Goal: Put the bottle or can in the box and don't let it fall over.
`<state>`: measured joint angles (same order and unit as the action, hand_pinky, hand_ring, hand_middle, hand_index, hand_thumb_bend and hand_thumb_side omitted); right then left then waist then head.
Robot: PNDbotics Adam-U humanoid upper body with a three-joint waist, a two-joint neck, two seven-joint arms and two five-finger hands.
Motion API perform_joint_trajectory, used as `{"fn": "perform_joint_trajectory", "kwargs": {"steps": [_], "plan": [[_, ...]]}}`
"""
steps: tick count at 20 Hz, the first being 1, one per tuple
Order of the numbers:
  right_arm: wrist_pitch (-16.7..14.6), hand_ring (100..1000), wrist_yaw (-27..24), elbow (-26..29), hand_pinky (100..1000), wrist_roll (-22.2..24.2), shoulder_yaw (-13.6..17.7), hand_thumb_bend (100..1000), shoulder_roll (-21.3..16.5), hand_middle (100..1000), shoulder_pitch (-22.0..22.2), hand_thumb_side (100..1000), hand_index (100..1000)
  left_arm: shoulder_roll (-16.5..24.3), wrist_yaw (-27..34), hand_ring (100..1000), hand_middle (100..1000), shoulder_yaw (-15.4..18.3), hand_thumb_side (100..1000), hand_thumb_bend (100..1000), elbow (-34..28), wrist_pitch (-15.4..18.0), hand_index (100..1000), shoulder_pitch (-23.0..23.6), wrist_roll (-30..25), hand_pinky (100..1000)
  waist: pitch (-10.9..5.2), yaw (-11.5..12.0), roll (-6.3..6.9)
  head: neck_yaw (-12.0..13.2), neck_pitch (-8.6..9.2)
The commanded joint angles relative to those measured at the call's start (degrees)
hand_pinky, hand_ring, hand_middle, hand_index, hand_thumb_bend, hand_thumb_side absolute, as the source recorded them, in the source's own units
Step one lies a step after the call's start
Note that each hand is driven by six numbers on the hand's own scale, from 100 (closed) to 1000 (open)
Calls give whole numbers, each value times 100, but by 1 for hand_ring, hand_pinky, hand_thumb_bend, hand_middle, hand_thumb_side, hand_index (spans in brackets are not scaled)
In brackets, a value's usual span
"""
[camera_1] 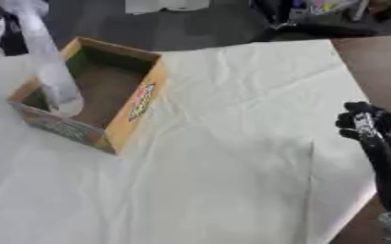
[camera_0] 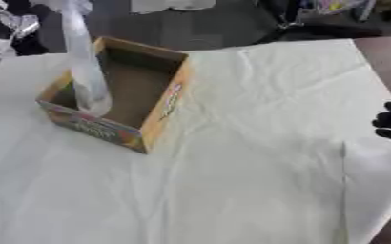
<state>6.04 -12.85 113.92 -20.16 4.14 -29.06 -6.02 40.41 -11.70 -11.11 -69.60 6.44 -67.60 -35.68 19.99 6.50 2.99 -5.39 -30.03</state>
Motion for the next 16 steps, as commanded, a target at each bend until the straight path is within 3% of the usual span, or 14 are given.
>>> {"fn": "perform_joint_trajectory", "kwargs": {"steps": [1,4,11,16], "plan": [[-29,706,-33,67,743,-2,25,100,-164,613,-44,700,734,249,34,419,456,30,130,100,-147,24,492,-28,-84,640,-123,22,-17,-15,28],[-33,707,-50,67,743,-2,24,100,-161,613,-46,699,735,282,64,460,487,23,100,100,-178,16,534,39,-170,666,-140,29,-26,-18,32],[-46,707,-74,67,743,-12,38,100,-154,614,-23,698,734,311,88,695,718,36,222,100,-172,15,739,95,-407,794,-175,46,-56,-25,23],[-26,707,-88,67,743,-6,30,100,-136,614,-21,701,734,318,58,761,787,77,327,100,-157,28,810,88,-433,827,-184,59,-53,-25,18]]}}
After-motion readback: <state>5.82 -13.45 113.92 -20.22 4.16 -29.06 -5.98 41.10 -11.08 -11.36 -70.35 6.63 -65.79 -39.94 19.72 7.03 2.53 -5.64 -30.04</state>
